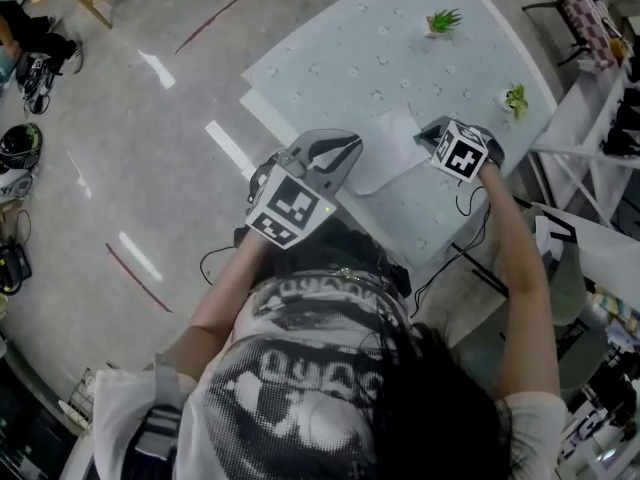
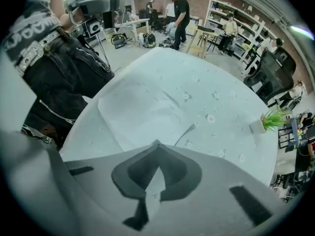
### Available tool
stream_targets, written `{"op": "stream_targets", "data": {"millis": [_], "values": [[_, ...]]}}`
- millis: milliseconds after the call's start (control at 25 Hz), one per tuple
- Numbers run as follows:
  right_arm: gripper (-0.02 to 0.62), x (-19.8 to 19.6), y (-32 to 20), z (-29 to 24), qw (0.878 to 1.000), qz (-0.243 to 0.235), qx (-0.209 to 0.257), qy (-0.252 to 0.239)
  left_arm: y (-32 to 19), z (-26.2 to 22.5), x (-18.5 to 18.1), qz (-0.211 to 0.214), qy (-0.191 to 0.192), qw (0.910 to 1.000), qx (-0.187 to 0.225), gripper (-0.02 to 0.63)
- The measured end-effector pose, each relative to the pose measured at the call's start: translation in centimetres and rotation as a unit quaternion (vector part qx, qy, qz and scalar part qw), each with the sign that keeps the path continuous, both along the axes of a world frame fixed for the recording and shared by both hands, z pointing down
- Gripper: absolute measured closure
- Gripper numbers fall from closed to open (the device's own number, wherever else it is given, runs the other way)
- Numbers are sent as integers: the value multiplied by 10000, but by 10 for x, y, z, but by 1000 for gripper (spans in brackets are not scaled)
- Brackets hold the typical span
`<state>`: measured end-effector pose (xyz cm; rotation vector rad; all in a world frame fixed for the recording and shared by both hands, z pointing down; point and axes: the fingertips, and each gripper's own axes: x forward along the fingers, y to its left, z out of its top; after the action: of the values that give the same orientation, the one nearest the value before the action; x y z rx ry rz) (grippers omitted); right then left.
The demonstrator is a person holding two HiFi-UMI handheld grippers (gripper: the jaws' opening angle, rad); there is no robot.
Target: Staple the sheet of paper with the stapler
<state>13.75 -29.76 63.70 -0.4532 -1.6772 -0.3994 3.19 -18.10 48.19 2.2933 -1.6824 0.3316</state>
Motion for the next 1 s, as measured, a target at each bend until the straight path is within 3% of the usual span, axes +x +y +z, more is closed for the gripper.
{"op": "stream_targets", "data": {"millis": [640,1000], "values": [[600,-2,-2,5,9985,409,-244,274,-30,14,30,399,199,9989,128,597],[600,-1,0,6,9981,400,-196,416,-37,13,24,293,219,9992,175,597]]}}
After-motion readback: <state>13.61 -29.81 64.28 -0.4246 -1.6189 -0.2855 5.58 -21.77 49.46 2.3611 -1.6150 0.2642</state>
